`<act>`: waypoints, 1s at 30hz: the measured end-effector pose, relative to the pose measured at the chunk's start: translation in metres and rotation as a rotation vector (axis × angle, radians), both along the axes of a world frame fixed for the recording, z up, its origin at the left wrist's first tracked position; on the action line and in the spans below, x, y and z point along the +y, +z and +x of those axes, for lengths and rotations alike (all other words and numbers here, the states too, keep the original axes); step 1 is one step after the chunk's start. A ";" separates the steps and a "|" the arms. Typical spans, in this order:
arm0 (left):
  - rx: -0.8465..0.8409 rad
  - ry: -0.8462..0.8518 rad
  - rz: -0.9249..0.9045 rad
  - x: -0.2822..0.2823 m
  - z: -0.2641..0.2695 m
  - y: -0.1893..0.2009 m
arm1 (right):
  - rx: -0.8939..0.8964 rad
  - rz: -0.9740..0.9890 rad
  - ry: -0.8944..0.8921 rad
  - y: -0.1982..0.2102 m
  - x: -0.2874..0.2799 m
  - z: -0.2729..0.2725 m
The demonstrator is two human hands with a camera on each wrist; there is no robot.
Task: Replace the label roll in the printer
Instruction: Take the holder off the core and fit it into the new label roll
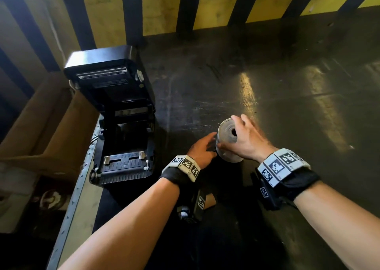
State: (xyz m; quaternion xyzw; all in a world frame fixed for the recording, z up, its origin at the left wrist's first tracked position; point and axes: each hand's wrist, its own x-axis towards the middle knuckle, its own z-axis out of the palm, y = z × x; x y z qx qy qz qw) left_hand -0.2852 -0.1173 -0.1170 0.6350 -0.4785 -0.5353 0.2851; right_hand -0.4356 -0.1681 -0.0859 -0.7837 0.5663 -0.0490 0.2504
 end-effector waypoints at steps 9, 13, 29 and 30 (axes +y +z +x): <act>-0.056 -0.064 -0.068 0.008 0.003 0.003 | -0.112 0.025 -0.114 0.006 -0.001 0.003; -0.172 -0.075 -0.064 0.016 0.014 0.016 | -0.378 0.132 -0.322 0.022 0.001 -0.009; 0.132 0.106 -0.398 0.054 0.032 0.088 | -0.988 0.685 -0.356 0.076 0.058 -0.007; 0.129 0.109 -0.403 0.055 0.034 0.091 | -0.948 0.588 -0.344 0.077 0.058 -0.006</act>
